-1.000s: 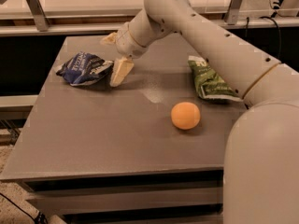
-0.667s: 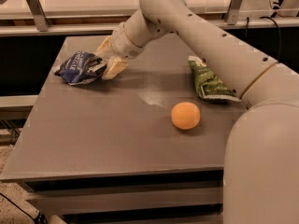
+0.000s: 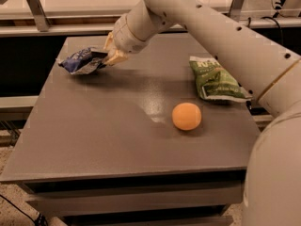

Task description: Move blue chip bag near orange

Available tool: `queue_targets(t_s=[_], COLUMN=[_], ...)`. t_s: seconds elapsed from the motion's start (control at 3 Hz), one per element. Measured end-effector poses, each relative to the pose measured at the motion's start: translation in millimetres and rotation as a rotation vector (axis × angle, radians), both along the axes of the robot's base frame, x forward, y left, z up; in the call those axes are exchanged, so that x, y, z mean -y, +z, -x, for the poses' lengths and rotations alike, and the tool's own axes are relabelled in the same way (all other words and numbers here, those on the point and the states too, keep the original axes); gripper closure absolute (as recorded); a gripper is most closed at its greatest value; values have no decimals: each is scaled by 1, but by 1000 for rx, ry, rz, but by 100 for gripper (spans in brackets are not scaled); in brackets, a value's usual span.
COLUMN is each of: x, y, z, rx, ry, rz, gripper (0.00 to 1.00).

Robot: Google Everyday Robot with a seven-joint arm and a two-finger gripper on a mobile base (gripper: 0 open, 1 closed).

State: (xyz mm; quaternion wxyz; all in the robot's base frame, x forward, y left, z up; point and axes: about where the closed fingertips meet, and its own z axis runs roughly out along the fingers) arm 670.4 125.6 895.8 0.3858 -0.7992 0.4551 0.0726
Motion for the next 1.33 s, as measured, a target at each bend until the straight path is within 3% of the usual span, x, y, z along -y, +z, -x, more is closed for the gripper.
queue_targets(t_s=[0.33, 0.67, 1.33], x=[18, 38, 85], y=[25, 45, 69], z=[20, 48, 88], rx=[58, 89, 86], ry=[-45, -71, -93], rz=[47, 90, 175], gripper=[100, 100, 100])
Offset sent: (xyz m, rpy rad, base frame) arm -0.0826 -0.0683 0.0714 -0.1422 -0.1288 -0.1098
